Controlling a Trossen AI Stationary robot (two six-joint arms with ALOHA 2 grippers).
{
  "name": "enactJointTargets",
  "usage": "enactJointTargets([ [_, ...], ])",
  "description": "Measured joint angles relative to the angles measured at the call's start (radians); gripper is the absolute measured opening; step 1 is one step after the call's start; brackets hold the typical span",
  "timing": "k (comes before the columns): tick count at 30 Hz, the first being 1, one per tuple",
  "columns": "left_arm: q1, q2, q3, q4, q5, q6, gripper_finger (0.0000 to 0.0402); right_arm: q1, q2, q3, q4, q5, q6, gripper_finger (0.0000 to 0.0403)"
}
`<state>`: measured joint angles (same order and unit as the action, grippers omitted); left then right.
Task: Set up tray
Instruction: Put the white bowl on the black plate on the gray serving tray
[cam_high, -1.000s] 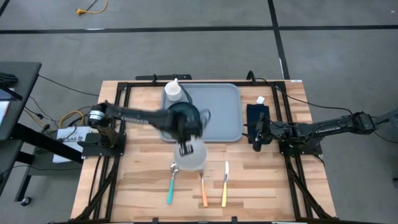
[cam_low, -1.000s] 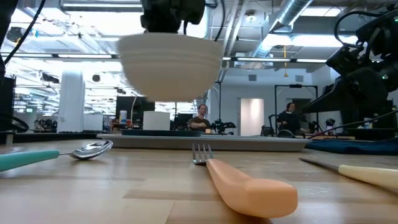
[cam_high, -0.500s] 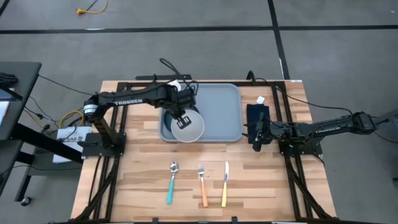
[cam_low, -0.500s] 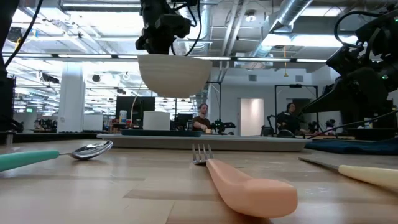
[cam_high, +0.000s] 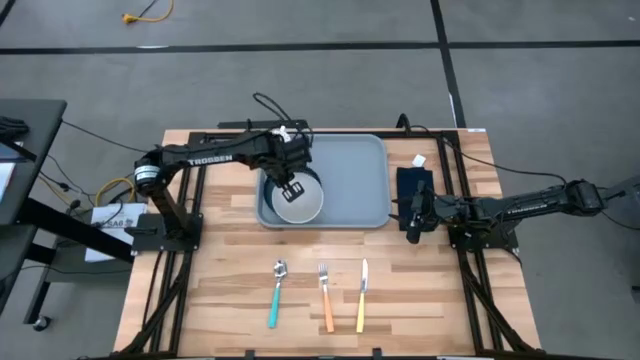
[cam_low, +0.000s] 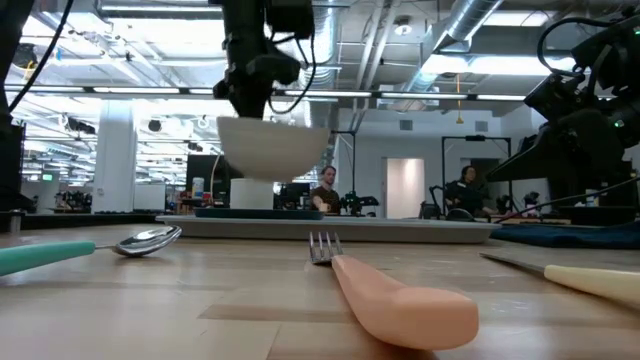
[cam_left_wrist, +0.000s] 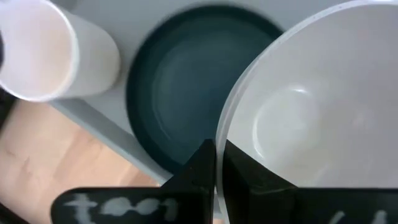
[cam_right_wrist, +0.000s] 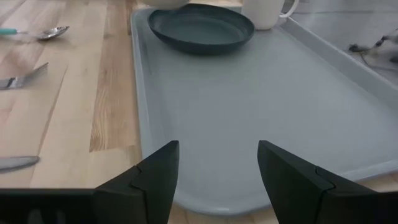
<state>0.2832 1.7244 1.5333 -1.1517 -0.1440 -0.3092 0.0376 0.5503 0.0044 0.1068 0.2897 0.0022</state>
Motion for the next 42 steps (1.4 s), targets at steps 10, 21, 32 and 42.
enactJointTargets([
  [10, 0.066, -0.127, -0.125, 0.136, 0.052, -0.002, 0.0, 0.0, 0.0, 0.005, 0.025, 0.0, -0.106, 0.0211],
  [21, 0.122, -0.149, -0.218, 0.197, 0.104, 0.011, 0.0, 0.001, 0.0, 0.009, 0.063, -0.001, 0.0, 0.0211],
  [32, 0.192, -0.214, -0.346, 0.302, 0.159, -0.061, 0.0, 0.018, 0.0, 0.011, 0.241, -0.016, 0.121, 0.0211],
  [42, 0.223, -0.201, -0.347, 0.294, 0.159, -0.1, 0.0, 0.115, 0.0, 0.012, 0.334, -0.055, 0.027, 0.0211],
])
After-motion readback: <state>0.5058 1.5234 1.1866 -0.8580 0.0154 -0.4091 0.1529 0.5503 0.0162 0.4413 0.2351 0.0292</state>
